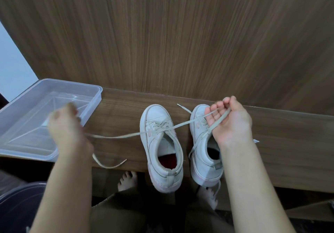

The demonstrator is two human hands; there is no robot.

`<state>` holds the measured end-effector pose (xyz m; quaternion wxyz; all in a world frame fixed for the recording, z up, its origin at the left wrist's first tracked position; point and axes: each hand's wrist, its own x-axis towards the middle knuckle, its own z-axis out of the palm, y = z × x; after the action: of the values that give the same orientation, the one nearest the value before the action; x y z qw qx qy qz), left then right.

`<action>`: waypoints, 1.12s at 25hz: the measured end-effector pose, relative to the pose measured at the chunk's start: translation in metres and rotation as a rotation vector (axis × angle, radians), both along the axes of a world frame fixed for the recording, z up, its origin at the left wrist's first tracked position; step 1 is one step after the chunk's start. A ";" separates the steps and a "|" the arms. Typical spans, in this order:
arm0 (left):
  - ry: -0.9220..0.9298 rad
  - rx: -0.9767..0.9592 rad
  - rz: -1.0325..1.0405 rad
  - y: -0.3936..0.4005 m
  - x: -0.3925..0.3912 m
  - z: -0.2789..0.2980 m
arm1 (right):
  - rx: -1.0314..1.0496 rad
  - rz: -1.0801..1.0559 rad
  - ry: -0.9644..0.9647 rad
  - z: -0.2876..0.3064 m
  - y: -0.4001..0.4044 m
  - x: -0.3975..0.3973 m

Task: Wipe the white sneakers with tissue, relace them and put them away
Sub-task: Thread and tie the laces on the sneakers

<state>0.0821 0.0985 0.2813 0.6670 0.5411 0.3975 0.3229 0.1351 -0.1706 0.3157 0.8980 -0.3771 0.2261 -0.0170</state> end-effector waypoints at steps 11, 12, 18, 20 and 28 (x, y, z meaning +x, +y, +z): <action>0.422 0.679 -0.967 -0.061 -0.001 0.002 | -2.018 0.399 -0.368 0.019 0.017 -0.026; 0.392 0.644 -1.052 -0.062 0.000 0.000 | -1.993 0.409 -0.467 0.018 0.020 -0.027; 0.380 0.620 -1.078 -0.055 0.001 -0.007 | -2.124 0.789 -0.556 -0.013 0.039 -0.027; 0.389 0.600 -1.118 -0.054 0.000 -0.008 | -2.084 0.819 -0.519 -0.016 0.035 -0.023; 0.285 0.376 -1.010 -0.051 -0.002 -0.001 | -1.995 0.857 -0.232 0.028 0.014 -0.030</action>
<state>0.0804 0.0475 0.2807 0.5704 0.8125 0.1107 -0.0479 0.1050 -0.1566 0.3433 0.1354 -0.9790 -0.1255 0.0861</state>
